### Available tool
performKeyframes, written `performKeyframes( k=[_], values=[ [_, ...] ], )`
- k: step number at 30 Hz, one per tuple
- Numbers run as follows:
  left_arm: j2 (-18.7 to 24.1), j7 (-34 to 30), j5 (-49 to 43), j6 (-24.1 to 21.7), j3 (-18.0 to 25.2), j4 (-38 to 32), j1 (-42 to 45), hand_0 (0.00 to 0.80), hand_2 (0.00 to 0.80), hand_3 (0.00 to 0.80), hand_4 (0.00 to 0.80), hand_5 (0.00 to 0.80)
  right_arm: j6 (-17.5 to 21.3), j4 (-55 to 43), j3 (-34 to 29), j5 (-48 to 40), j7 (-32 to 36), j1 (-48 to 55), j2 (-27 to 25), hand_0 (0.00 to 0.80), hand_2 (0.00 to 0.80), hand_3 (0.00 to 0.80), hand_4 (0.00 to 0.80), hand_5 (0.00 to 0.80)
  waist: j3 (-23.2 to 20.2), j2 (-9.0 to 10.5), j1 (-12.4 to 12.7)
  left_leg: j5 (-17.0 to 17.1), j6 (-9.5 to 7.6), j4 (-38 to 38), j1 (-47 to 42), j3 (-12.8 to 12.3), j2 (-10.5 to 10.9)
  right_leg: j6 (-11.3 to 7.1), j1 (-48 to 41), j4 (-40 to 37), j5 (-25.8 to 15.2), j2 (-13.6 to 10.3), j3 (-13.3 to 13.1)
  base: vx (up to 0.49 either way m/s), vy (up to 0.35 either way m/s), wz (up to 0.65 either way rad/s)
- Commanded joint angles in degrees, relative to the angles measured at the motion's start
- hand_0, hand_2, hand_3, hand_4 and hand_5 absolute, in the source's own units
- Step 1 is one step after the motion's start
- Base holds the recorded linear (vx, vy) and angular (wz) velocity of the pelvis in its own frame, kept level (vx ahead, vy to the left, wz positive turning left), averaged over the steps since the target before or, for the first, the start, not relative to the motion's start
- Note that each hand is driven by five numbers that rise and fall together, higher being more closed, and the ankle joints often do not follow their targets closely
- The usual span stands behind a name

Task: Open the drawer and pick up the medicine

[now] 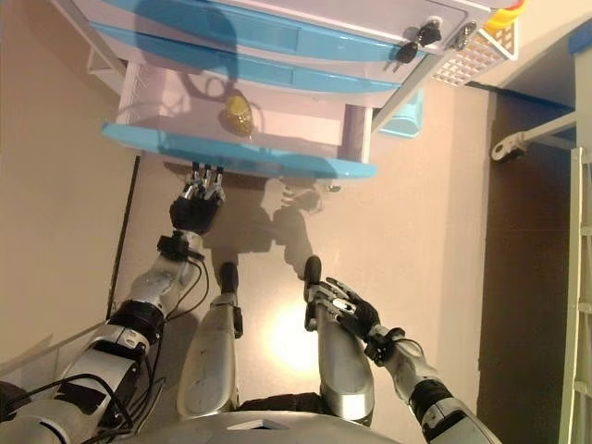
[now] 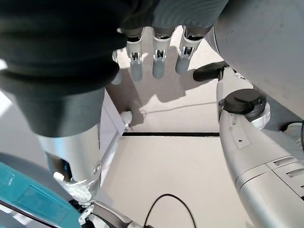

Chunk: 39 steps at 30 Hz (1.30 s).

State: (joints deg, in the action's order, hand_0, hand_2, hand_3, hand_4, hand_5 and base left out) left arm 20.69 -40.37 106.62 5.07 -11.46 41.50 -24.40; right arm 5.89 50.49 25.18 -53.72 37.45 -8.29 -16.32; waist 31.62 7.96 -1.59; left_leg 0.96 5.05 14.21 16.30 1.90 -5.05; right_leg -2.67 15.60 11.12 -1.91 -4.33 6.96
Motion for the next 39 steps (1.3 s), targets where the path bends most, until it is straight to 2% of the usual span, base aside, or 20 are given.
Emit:
performKeyframes(
  k=[1, 11, 18, 25, 28, 29, 30, 31, 35, 39],
  values=[
    [-0.63, -10.75, -0.63, 0.92, 4.48, -6.09, 0.80, 0.800, 0.800, 0.800, 0.800, 0.800, -1.30, -4.14, -0.77, 2.25, -0.65, 6.42, -2.09, 0.000, 0.000, 0.000, 0.000, 0.000, -1.83, -2.12, 2.12, -2.06, -2.00, 3.48, 2.19, -0.28, 2.85, -1.16, -0.65, 2.78, 1.20, 0.75, 2.11, 0.000, 0.000, 0.00],
    [-5.87, -18.33, -2.97, 3.22, 4.38, 1.10, 13.55, 0.800, 0.800, 0.800, 0.800, 0.800, -1.85, -4.06, -3.76, 3.71, -1.07, 6.43, -2.01, 0.000, 0.000, 0.000, 0.000, 0.000, -1.83, -3.19, 4.69, -1.66, -2.16, 2.25, 0.49, 1.85, 3.40, -0.95, -2.52, 3.52, 2.75, 0.47, 4.12, 0.007, 0.012, 0.12],
    [-7.24, -20.64, -4.82, 6.50, 5.87, 5.95, 19.20, 0.800, 0.800, 0.800, 0.800, 0.800, -2.04, -3.24, -5.16, 4.42, -1.19, 6.33, -1.56, 0.000, 0.000, 0.000, 0.000, 0.000, -1.83, -3.38, 6.51, -1.24, -2.02, 0.55, -1.33, 3.01, 3.62, -0.79, -4.54, 3.07, 3.40, 0.25, 5.80, 0.013, -0.011, 0.10],
    [-8.13, -13.52, -5.83, 11.24, 6.95, 9.23, 23.42, 0.800, 0.800, 0.800, 0.800, 0.800, -1.64, -2.52, -6.30, 3.54, -2.34, 6.43, -1.33, 0.000, 0.000, 0.000, 0.000, 0.000, -1.83, -4.14, 8.05, -1.02, -1.94, -0.76, -2.29, 3.96, 4.08, -0.89, -5.72, 2.77, 3.84, -0.35, 7.46, 0.004, -0.008, 0.16],
    [-8.67, -5.69, -7.59, 13.87, 7.54, 11.98, 24.60, 0.800, 0.800, 0.800, 0.800, 0.800, -1.17, -1.44, -7.09, 3.08, -2.99, 6.34, -1.19, 0.000, 0.000, 0.000, 0.000, 0.000, -1.83, -4.85, 8.41, -0.90, -2.00, -1.30, -2.78, 4.29, 4.42, -0.91, -6.08, 2.88, 4.10, -0.71, 7.89, -0.003, 0.032, 0.19],
    [-8.73, -4.34, -9.53, 14.26, 7.77, 13.11, 24.91, 0.731, 0.731, 0.731, 0.731, 0.731, -0.78, -0.80, -7.39, 3.06, -2.78, 6.33, -1.20, 0.000, 0.000, 0.000, 0.000, 0.000, -1.83, -5.03, 8.42, -0.89, -1.97, -1.38, -2.89, 4.35, 4.48, -0.90, -6.23, 2.84, 4.19, -0.80, 8.00, 0.012, 0.042, 0.16],
    [-8.76, -2.55, -11.20, 14.32, 7.99, 13.96, 25.20, 0.430, 0.430, 0.430, 0.430, 0.430, -0.51, -0.38, -7.56, 2.99, -2.63, 6.45, -1.25, 0.000, 0.000, 0.000, 0.000, 0.000, -1.83, -5.14, 8.55, -1.17, -1.94, -1.35, -3.19, 4.26, 4.42, -0.91, -6.48, 2.91, 4.45, -0.81, 7.96, 0.008, 0.031, 0.13],
    [-8.79, -1.02, -12.02, 14.12, 8.37, 15.11, 25.28, 0.000, 0.000, 0.000, 0.000, 0.000, -0.25, -0.09, -7.87, 2.62, -2.77, 6.50, -1.24, 0.000, 0.000, 0.000, 0.000, 0.000, -1.83, -5.20, 8.47, -0.94, -1.99, -1.59, -3.28, 4.40, 4.49, -0.95, -6.55, 2.78, 4.30, -0.97, 8.19, 0.016, 0.028, 0.08],
    [-8.35, 3.92, -13.00, 13.85, 10.41, 19.92, 25.29, 0.000, 0.000, 0.000, 0.000, 0.000, 2.76, 2.71, -9.72, 1.57, -4.72, 6.83, -0.98, 0.000, 0.000, 0.000, 0.000, 0.000, -1.83, -5.63, 8.11, -0.99, -1.97, -2.04, -4.36, 4.20, 4.61, -1.12, -7.35, 2.53, 4.47, -1.25, 7.92, 0.016, 0.049, 0.09],
    [-7.72, 8.30, -15.35, 11.10, 13.10, 23.19, 24.70, 0.000, 0.000, 0.000, 0.000, 0.000, 9.46, 5.36, -13.86, 2.45, -15.17, 7.43, -1.45, 0.000, 0.000, 0.000, 0.000, 0.000, -2.16, -5.51, 7.39, -1.38, -1.88, -2.52, -5.79, 3.41, 4.42, -1.63, -8.11, 2.30, 4.59, -1.36, 6.91, 0.032, 0.048, 0.02]
  ],
)
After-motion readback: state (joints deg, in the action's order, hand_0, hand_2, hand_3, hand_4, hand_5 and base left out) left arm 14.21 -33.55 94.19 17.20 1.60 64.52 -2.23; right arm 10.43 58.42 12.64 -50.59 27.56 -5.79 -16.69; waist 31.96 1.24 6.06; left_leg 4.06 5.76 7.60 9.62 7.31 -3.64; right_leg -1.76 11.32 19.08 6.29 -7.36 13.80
